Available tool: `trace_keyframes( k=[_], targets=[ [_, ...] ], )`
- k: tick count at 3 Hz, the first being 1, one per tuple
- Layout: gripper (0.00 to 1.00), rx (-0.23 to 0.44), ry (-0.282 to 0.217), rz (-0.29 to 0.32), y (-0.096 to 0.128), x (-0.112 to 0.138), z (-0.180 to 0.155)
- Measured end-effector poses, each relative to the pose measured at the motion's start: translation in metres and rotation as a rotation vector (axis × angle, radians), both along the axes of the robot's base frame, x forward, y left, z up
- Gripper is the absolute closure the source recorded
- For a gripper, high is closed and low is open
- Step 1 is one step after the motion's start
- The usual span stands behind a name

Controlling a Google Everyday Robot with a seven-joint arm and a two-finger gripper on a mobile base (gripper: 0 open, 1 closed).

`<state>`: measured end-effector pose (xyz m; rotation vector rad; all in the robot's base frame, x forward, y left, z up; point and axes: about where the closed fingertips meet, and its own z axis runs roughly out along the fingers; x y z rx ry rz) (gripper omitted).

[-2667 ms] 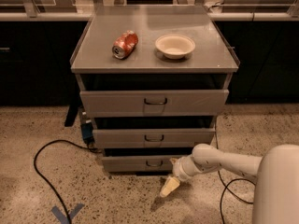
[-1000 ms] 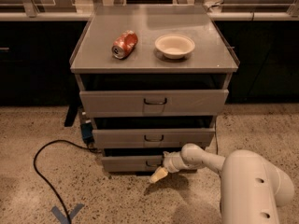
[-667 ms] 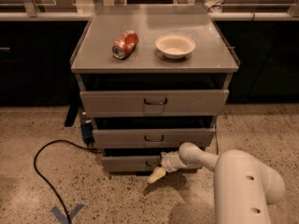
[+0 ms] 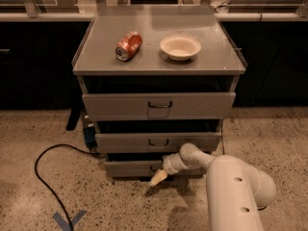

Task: Open bottom drawer

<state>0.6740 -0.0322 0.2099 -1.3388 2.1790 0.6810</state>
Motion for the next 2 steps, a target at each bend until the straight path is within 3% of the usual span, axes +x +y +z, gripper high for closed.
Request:
trace_keyframes(
  k=[2],
  targets=[
    [0.0, 0.001, 0.045, 0.024, 0.0065, -0.0052, -0.0167]
  ],
)
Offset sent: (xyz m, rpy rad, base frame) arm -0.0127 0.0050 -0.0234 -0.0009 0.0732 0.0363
